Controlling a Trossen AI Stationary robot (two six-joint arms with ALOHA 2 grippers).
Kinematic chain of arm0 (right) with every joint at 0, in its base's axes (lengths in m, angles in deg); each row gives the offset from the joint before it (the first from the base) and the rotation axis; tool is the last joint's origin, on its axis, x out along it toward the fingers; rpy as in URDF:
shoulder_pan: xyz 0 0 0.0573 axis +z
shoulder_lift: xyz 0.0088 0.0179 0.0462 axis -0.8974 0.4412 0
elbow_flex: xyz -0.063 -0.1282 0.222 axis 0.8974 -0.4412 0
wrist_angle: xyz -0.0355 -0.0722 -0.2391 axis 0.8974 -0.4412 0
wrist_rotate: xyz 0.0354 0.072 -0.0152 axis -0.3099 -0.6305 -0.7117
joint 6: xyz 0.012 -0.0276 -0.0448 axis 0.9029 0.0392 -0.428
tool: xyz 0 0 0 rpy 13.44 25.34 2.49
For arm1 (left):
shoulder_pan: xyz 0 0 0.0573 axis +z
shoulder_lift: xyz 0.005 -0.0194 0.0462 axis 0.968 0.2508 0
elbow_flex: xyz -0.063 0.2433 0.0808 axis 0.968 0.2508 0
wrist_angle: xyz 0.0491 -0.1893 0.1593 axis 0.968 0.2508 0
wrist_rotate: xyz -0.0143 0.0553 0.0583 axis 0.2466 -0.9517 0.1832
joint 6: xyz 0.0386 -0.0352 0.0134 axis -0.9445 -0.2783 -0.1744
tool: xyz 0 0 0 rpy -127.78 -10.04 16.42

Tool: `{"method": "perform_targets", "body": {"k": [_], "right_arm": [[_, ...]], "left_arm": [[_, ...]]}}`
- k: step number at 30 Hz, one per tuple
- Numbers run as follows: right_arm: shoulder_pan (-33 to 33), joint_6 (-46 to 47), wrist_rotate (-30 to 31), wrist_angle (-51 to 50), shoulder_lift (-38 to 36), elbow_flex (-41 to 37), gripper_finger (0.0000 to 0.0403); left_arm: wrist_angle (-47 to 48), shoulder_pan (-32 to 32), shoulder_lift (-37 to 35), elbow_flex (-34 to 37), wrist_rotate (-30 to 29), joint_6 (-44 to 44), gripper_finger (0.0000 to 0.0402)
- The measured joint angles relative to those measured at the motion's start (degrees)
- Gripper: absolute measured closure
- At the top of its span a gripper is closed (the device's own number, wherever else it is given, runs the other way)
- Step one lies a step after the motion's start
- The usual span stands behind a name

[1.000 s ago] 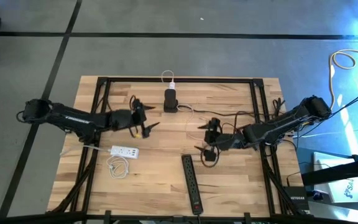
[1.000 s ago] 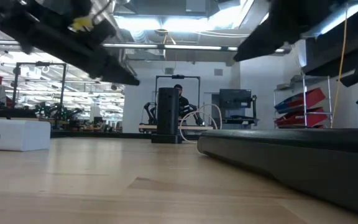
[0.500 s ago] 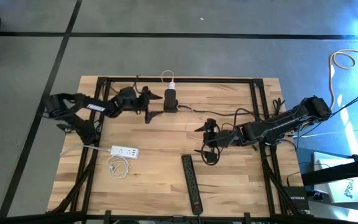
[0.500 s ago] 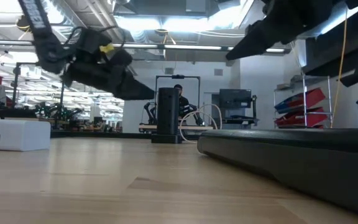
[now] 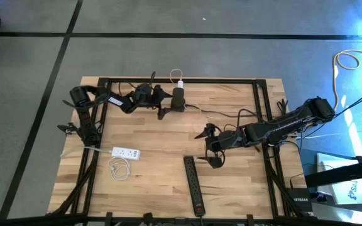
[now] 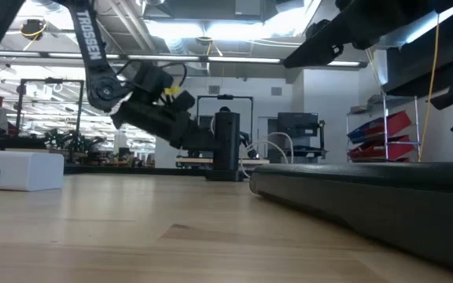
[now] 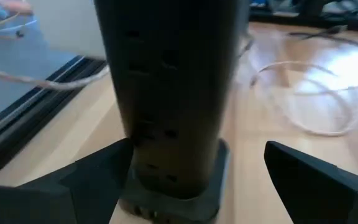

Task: Insert USB
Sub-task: Insert the white USB adapter into the black outlet extension

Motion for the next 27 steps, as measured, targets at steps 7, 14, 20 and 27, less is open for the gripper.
{"method": "perform_targets", "body": {"k": [7, 14, 20, 27], "right_arm": [[0.0, 0.35, -0.04, 1.08, -0.02, 0.0, 0.0008], [0.0, 1.78, -0.07, 0.51, -0.02, 0.0, 0.0008], [0.0, 2.41, -0.09, 0.17, -0.02, 0.0, 0.0008], [0.0, 3.09, -0.11, 0.18, -0.02, 0.0, 0.0008]], "left_arm": [[-0.53, -0.88, 5.84, -3.04, 0.48, 1.95, 0.0049], [1.36, -6.46, 4.48, -3.49, 4.38, 10.51, 0.0049], [2.59, -14.46, 4.48, -3.45, 2.53, 10.57, 0.0049], [1.51, -20.26, 4.48, -3.45, 1.46, 9.06, 0.0049]]}}
